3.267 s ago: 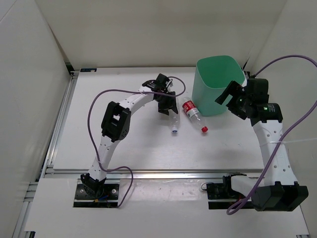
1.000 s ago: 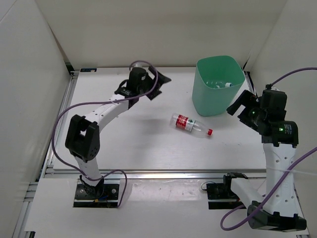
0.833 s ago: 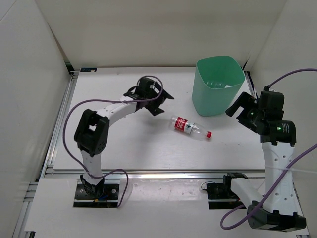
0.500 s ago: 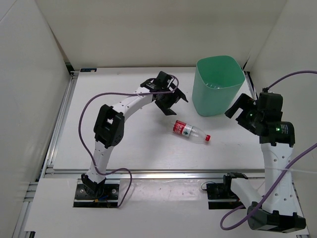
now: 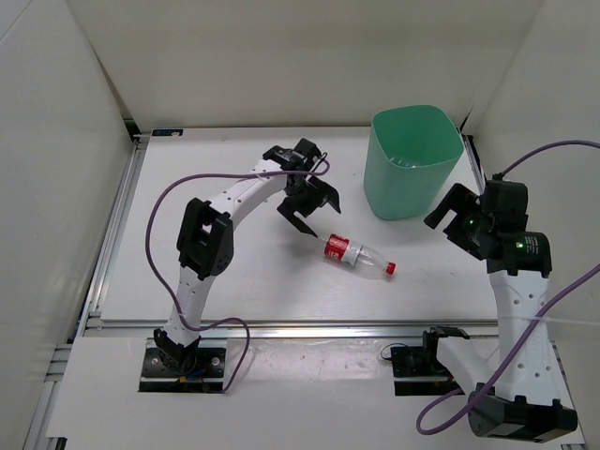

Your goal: Put the plastic bottles in the bin

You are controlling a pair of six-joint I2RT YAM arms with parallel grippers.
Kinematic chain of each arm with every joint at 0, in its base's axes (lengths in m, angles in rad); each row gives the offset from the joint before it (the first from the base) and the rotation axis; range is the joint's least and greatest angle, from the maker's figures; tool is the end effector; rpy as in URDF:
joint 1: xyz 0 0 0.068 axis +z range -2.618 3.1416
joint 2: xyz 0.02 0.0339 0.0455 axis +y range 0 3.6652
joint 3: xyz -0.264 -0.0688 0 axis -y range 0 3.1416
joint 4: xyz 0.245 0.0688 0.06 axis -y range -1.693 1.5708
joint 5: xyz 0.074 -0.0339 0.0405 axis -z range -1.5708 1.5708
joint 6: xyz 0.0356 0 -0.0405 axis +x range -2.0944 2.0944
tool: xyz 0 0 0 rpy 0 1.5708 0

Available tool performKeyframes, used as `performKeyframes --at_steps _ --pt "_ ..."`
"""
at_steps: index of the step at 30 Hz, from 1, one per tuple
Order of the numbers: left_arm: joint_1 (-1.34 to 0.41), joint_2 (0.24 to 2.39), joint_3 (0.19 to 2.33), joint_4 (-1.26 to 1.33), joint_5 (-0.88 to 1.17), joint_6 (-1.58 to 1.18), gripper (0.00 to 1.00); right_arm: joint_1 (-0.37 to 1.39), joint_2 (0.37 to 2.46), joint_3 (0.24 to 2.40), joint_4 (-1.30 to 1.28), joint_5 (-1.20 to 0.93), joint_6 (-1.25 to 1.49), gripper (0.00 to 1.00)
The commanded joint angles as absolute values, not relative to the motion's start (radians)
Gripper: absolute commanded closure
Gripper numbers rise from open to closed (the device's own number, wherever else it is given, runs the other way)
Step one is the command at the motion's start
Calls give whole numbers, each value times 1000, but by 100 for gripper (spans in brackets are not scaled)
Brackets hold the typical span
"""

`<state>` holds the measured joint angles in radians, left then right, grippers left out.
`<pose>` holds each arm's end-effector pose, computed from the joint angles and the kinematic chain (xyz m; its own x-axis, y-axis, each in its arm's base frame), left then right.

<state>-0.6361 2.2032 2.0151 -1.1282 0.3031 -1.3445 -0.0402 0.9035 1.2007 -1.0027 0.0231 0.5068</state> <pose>0.3598 -0.2789 0.2351 -0.7861 -0.5757 0.2250 -0.6179 0.7225 -0.3102 0.1566 -0.0071 0.3789 -0.5384 0.5073 -0.6729 0.3650 0.8601 0.3564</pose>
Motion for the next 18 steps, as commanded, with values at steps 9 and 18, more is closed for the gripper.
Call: performKeyframes --at_steps 9,18 --pt "-667 2207 2045 -1258 353 -1515 0 -46 891 1170 -954 0 517 0" --pt "-707 2289 2013 -1220 376 -1516 0 -46 882 1152 -954 0 517 0"
